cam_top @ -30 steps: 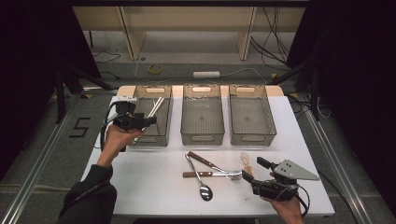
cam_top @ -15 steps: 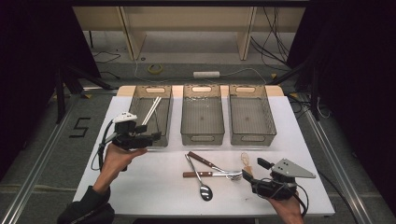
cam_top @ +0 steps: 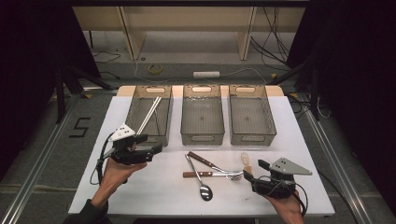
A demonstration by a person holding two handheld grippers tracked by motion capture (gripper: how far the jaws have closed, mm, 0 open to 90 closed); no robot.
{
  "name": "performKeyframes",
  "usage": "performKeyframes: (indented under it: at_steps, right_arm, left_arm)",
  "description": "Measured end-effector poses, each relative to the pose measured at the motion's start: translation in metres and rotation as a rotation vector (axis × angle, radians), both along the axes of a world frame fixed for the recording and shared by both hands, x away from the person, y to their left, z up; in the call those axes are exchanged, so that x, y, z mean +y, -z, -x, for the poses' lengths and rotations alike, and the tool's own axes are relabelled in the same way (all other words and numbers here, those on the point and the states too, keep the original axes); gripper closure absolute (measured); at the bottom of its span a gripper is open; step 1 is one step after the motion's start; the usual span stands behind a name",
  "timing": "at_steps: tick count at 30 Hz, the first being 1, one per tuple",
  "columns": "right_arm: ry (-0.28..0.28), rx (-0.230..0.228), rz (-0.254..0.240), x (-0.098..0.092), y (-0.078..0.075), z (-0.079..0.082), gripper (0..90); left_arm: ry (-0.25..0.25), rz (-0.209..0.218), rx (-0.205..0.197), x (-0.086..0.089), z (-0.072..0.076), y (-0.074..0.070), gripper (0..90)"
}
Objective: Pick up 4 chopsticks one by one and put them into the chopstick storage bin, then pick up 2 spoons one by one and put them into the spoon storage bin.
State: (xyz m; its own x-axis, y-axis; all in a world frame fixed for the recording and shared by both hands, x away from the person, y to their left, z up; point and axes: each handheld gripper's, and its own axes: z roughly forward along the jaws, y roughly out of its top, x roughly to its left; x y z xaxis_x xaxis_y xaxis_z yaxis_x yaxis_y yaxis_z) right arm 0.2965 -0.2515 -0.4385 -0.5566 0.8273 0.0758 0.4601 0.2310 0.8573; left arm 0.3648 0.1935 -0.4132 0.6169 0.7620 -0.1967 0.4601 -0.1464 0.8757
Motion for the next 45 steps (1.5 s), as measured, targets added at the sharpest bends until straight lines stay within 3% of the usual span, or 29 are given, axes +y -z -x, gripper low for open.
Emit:
performKeyframes:
  at_steps: [6,21,28,45]
  right_arm:
    - [0.005,0.026,0.017,0.0,0.003,-0.002,30.8]
    - [0.036,0.087,0.06,0.0,0.01,-0.008,32.0]
    - [0.037,0.105,0.076,0.001,0.011,-0.009,32.1]
    - [0.089,0.172,0.126,0.0,0.023,-0.016,37.9]
  left_arm:
    - [0.016,0.01,-0.012,0.002,0.011,0.006,19.2]
    - [-0.002,0.018,-0.029,0.004,0.027,0.01,18.4]
    - [0.015,-0.006,-0.033,0.003,0.031,0.011,17.2]
    - [0.025,-0.008,-0.037,-0.001,0.037,0.011,16.5]
